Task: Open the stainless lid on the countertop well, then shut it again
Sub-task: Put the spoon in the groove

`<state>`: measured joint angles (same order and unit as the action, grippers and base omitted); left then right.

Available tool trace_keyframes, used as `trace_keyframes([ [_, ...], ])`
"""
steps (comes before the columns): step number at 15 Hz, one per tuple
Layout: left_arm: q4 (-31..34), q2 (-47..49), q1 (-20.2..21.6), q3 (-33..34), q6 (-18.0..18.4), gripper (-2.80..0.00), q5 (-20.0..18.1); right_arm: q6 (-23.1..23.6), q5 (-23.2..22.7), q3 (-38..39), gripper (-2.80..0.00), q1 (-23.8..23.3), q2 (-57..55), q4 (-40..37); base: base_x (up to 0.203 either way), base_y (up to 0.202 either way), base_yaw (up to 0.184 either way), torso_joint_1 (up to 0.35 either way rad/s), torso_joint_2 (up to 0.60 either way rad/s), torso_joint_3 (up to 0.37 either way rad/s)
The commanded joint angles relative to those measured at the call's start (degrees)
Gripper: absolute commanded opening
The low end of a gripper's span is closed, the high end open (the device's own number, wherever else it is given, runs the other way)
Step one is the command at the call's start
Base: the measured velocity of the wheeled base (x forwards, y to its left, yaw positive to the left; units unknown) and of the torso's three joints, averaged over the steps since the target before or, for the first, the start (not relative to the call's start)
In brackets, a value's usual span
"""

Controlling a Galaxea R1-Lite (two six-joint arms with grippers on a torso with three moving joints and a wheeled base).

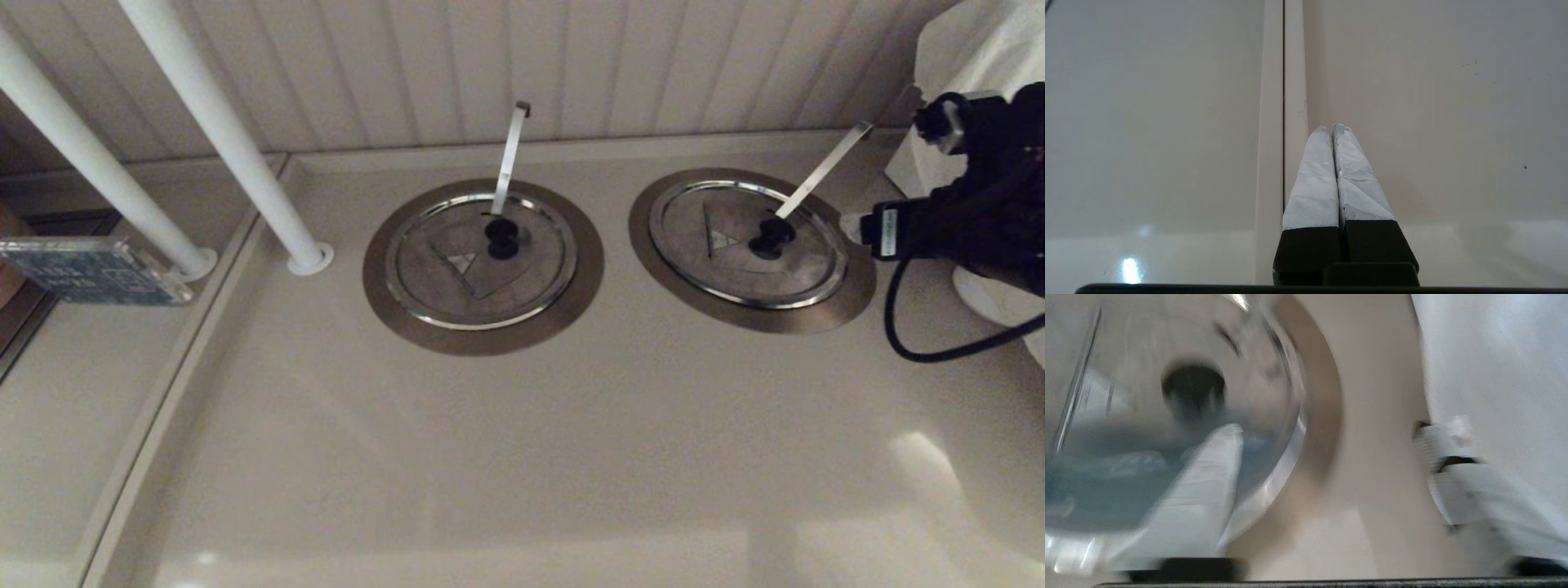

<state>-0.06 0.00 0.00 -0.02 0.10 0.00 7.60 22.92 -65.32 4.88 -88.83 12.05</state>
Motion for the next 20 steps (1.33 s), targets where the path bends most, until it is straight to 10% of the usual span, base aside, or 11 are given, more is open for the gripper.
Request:
trace_keyframes([
  [1,0.0,-0.1,0.0,0.0,0.0,-2.80,0.0,-1.5,-1.7,5.6,-2.80,-0.5,13.6,-5.0,0.000,0.000,0.000,0.000,0.00,0.000],
  [9,0.0,-0.1,0.0,0.0,-0.1,-2.80,0.0,-4.8,-5.5,19.8,-2.80,-0.7,32.2,-15.5,0.000,0.000,0.000,0.000,0.00,0.000],
  [20,0.0,-0.1,0.0,0.0,0.0,-2.80,0.0,-8.2,-6.3,-9.4,-2.80,-1.4,-6.9,-13.9,0.000,0.000,0.000,0.000,0.00,0.000],
])
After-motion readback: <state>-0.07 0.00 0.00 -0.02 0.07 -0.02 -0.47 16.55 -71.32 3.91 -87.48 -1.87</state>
